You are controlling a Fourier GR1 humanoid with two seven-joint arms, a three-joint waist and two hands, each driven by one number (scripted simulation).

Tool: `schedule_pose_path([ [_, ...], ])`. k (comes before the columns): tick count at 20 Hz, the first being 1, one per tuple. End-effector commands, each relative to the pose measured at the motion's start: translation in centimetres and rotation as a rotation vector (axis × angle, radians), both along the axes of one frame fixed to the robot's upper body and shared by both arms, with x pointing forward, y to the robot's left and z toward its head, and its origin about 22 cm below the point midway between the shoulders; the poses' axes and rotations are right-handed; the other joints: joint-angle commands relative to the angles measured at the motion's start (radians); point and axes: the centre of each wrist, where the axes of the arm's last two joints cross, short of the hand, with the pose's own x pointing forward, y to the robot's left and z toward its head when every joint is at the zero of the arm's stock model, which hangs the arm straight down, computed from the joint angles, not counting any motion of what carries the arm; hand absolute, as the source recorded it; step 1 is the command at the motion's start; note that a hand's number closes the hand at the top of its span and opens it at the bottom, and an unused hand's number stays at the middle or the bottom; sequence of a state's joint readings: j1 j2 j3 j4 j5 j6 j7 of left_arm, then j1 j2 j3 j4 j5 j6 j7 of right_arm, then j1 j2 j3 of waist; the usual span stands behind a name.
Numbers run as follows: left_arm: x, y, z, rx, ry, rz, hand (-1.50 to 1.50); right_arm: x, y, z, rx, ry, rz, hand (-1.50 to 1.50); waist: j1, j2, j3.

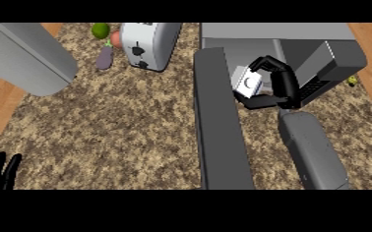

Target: Pick up the milk, place it into the microwave and close the microwave

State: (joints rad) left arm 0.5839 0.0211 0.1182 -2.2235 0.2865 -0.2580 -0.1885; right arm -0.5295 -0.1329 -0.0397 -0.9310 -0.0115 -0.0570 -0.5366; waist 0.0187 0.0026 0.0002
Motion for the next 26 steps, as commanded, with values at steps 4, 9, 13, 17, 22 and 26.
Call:
schedule_pose_path([
  [4, 0.4, 0.9, -0.1, -0.007, 0.000, -0.012, -1.50, 4.9, 3.6, 2.1, -0.041, 0.016, -0.007, 1.50, 0.014, 0.006, 0.000],
  [9, 1.2, 0.7, -0.4, -0.006, 0.011, -0.070, -1.50, 6.3, 2.1, 1.8, -0.058, 0.014, -0.023, 1.50, 0.033, 0.015, 0.001],
  [13, 1.4, 0.7, -0.7, 0.003, -0.018, -0.074, -1.50, 7.1, 1.4, 2.8, -0.090, -0.034, -0.071, 1.50, 0.058, 0.026, 0.002],
  [17, 1.6, -0.3, -0.6, -0.014, -0.044, -0.111, -1.50, 8.0, 2.3, 4.3, -0.147, -0.044, -0.117, 1.50, 0.084, 0.035, 0.003],
  [22, 3.1, -0.1, -0.3, -0.002, -0.044, -0.137, -1.50, 8.8, 1.5, 5.9, -0.229, -0.062, -0.160, 1.50, 0.092, 0.048, 0.003],
  [26, 2.9, 0.2, 0.2, 0.015, -0.060, -0.118, -1.50, 9.2, -0.3, 6.8, -0.186, -0.028, -0.250, 1.50, 0.114, 0.054, 0.004],
])
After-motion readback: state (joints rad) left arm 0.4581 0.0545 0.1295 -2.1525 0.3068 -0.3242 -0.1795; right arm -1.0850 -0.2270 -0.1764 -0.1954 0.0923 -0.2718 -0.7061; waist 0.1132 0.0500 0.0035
